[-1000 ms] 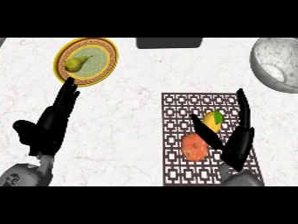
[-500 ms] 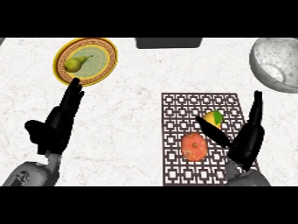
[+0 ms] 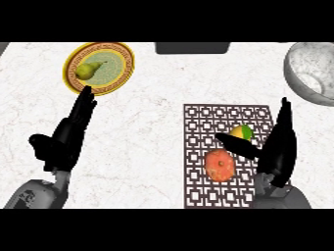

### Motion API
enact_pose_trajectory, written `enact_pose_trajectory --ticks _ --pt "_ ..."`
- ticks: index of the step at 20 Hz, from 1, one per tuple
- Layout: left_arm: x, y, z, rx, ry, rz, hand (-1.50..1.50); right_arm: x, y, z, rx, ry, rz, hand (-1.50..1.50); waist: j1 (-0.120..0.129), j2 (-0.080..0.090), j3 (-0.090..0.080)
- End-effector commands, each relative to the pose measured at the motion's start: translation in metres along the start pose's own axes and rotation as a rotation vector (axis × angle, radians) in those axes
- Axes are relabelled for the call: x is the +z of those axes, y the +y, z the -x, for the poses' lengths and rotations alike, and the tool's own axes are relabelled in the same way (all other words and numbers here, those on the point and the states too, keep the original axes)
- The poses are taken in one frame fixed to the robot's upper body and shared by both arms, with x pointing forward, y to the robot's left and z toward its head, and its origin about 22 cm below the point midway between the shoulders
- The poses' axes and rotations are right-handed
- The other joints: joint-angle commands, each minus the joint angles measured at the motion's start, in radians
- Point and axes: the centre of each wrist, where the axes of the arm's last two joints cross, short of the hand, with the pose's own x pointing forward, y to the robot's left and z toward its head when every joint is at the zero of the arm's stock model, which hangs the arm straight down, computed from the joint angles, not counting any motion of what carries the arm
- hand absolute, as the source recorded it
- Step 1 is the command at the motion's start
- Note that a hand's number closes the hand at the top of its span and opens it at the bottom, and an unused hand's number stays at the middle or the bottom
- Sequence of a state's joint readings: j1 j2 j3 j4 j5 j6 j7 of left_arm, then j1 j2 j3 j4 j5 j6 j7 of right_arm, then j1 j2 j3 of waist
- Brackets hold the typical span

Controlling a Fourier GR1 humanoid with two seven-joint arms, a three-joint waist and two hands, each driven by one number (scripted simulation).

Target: Pick the lemon from the placemat and place it in the bowl

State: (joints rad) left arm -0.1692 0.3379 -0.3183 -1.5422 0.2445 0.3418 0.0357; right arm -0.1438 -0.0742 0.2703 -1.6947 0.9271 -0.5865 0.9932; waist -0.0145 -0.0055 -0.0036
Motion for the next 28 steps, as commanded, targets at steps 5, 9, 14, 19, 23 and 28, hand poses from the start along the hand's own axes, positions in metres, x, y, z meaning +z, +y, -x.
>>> enact_pose_trajectory --ticks 5,9,14,19,23,28 --pt "-0.028 -0.01 -0.014 0.005 0.004 -0.011 0.0 0.014 -0.023 -0.002 0.061 0.115 -0.074 -1.5 0.004 0.005 0.003" --pt "-0.001 0.007 0.002 -0.007 0.005 0.012 0.0 0.037 -0.01 0.011 0.023 0.097 -0.087 -1.5 0.013 0.004 0.004" --pt "-0.001 0.001 -0.009 -0.015 0.005 -0.01 0.0 0.036 -0.023 -0.002 -0.064 0.06 -0.089 -1.5 0.015 0.004 0.004" --pt "-0.006 -0.014 -0.004 0.001 -0.002 0.021 0.0 0.029 -0.017 0.009 -0.114 0.013 -0.063 -1.5 0.014 0.005 0.004" --pt "-0.012 0.004 0.009 0.016 -0.002 0.01 0.0 0.032 -0.002 0.007 -0.161 0.036 -0.073 -1.5 0.015 0.006 0.004" --pt "0.015 -0.002 0.007 0.007 0.006 0.007 0.0 0.041 -0.015 0.03 -0.185 0.07 -0.1 -1.5 0.015 0.004 0.004"
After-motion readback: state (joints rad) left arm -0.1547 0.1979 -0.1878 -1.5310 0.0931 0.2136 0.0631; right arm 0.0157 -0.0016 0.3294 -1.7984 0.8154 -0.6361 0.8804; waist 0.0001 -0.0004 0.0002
